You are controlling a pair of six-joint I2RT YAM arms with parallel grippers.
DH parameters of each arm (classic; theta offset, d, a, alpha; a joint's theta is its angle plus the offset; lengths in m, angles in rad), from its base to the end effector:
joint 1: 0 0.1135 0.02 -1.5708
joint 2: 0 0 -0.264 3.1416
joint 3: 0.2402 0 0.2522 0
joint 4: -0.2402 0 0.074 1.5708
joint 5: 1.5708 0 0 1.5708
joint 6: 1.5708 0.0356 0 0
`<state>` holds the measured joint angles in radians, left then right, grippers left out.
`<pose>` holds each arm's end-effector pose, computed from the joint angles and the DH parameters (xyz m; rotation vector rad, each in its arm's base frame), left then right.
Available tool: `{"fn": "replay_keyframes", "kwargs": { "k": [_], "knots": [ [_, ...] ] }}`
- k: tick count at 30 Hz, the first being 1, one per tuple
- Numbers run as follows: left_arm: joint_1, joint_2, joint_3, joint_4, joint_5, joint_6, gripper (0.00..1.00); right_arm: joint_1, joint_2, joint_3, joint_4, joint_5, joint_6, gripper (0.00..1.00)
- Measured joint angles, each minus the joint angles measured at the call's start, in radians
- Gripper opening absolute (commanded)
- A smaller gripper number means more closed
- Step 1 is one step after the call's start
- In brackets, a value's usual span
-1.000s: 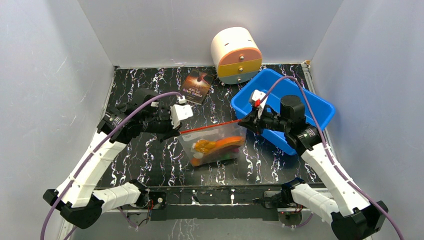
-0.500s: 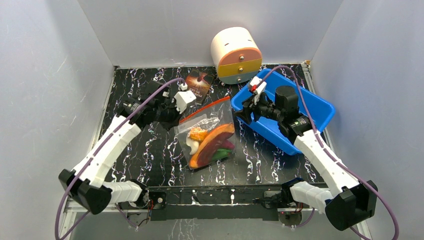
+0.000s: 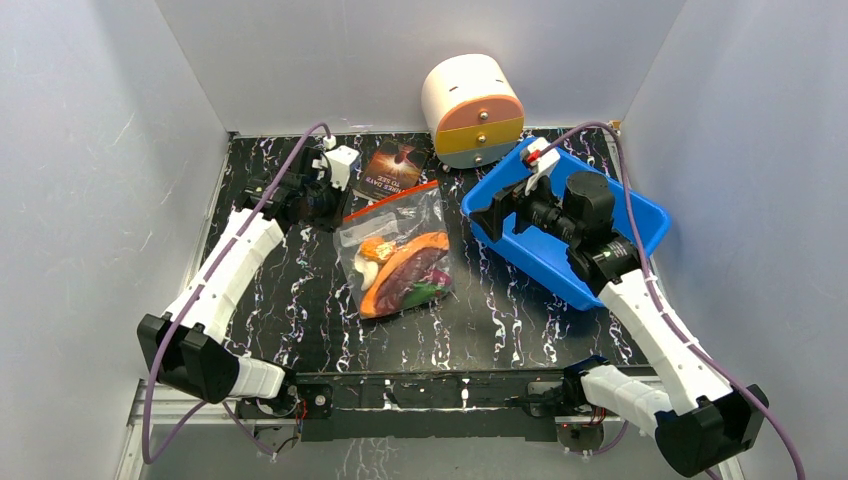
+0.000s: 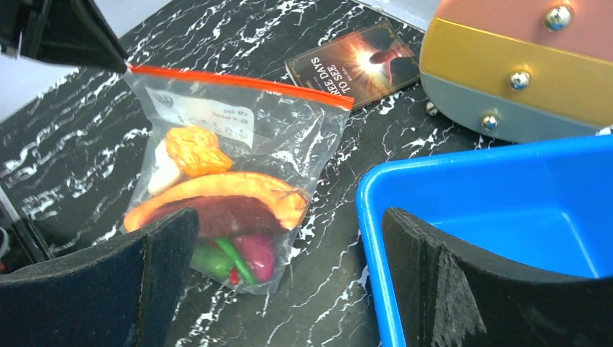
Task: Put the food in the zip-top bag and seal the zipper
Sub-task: Place the zipper food storage bag at the center of the board, then reset both arms
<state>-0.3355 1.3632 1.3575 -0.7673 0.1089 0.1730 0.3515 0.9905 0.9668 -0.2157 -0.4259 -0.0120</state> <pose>0.2718 -0.0989 0.3540 0.6425 2.2578 -0.2078 0.2061 0.0913 0.3632 -0.6283 1.7215 0.6247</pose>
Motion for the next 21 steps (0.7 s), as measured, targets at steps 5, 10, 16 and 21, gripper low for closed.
{"fn": "replay_keyframes", "kwargs": {
  "k": [5,10,16,21],
  "knots": [
    [0.0,0.008,0.004,0.011,-0.058,-0.084,0.59,0.0,0.026,0.078,-0.077,0.077,0.126,0.98],
    [0.0,0.004,0.005,0.039,-0.099,-0.179,0.98,0.0,0.049,0.164,-0.164,0.162,0.295,0.98],
    [0.0,-0.114,-0.053,0.117,-0.117,-0.417,0.98,0.0,0.041,0.167,-0.256,0.208,0.441,0.98],
    [0.0,-0.266,-0.118,0.175,-0.03,-0.638,0.98,0.0,-0.069,0.164,-0.351,0.293,0.461,0.98]
  ]
}}
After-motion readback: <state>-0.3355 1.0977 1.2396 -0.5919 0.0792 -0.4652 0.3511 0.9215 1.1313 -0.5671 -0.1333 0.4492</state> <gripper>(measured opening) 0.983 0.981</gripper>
